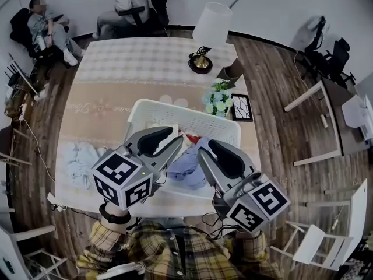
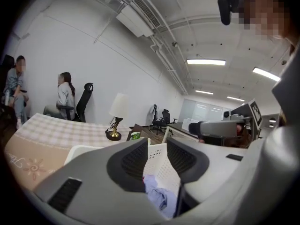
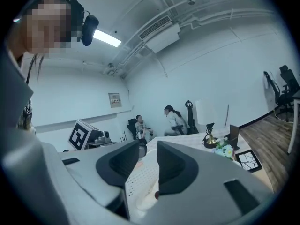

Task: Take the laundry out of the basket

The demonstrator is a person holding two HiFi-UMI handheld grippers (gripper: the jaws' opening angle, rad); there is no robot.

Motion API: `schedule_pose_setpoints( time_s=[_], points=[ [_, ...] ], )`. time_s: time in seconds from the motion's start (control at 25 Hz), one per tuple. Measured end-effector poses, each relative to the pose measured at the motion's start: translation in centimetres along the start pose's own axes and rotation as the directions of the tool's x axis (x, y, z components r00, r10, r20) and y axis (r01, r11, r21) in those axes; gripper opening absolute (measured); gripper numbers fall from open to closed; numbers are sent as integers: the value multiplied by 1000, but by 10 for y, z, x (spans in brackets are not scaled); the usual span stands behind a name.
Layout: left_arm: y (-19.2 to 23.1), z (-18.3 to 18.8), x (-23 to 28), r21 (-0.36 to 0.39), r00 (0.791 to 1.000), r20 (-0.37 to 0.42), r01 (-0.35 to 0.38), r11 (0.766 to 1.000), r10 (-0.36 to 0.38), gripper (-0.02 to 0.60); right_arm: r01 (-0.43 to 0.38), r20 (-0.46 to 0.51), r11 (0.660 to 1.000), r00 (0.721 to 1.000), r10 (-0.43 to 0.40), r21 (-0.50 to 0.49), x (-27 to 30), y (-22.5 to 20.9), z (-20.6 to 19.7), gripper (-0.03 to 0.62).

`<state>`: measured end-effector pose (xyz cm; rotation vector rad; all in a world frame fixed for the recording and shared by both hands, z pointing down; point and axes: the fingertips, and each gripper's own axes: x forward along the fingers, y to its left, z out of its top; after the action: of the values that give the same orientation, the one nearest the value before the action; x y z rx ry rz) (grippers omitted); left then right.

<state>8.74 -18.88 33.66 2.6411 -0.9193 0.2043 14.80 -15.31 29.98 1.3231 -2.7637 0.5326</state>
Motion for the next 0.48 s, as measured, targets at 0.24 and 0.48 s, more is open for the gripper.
schedule_pose_setpoints(
  time_s=[0.24,0.48],
  points=[
    [44,-31,41,-42,993,-117,-11,999,6,211,4,-125,1000,992,-4,-1,45,-22,-22,225],
    [70,-73,73,-70,966,-257,-32,997,13,267,-1,-291,1000,957,1,2,74,-44,-69,291]
  ],
)
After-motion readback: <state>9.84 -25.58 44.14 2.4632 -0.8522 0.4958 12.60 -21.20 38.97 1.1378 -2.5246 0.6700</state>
